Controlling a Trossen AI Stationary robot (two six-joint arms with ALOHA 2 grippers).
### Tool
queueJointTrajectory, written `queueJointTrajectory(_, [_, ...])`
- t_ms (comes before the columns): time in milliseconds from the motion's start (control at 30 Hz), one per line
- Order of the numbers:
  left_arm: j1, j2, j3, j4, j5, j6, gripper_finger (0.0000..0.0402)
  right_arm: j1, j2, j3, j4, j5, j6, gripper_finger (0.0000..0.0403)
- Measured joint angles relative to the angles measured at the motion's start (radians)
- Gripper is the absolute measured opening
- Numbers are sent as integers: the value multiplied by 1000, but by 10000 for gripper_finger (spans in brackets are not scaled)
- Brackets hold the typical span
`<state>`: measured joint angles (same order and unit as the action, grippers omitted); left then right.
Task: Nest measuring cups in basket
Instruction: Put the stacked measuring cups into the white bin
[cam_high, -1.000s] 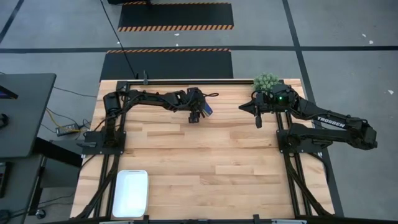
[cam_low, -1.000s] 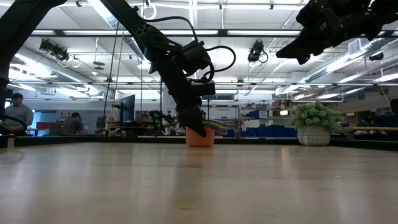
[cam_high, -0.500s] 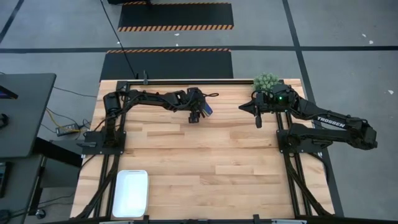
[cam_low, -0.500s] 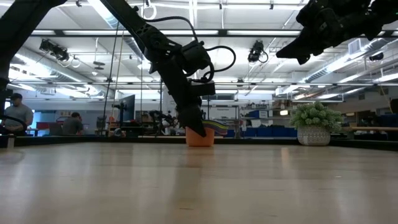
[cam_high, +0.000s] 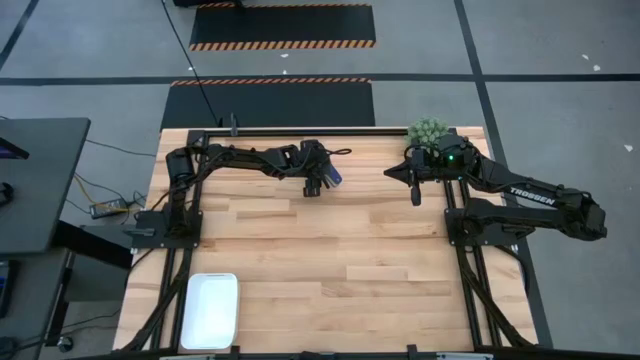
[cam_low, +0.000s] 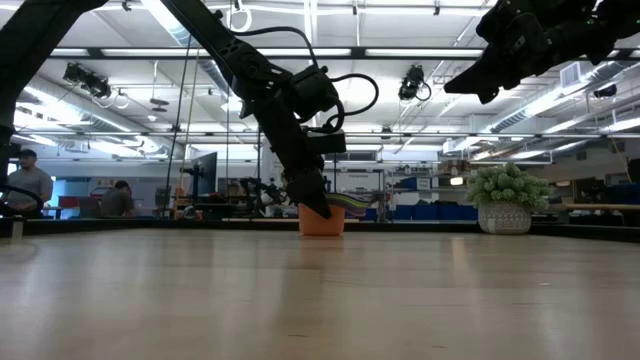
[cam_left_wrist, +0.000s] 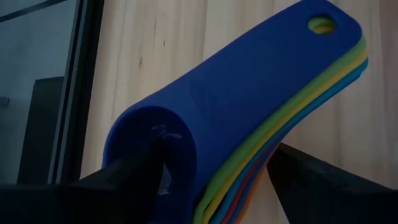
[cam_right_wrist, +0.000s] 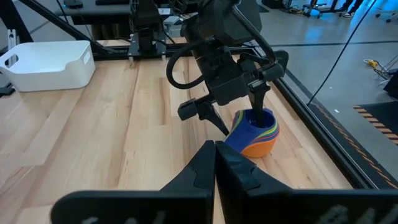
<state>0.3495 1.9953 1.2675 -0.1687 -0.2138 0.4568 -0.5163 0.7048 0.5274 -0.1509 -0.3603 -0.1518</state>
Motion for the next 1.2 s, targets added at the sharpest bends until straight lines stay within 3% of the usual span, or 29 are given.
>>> queueJointTrajectory(900, [1, 0, 0, 2, 0, 2, 174, 0, 0, 0, 0, 0, 0, 18])
queueJointTrajectory(1200, [6, 2, 44, -68, 10, 11, 150, 0, 0, 0, 0, 0, 0, 18])
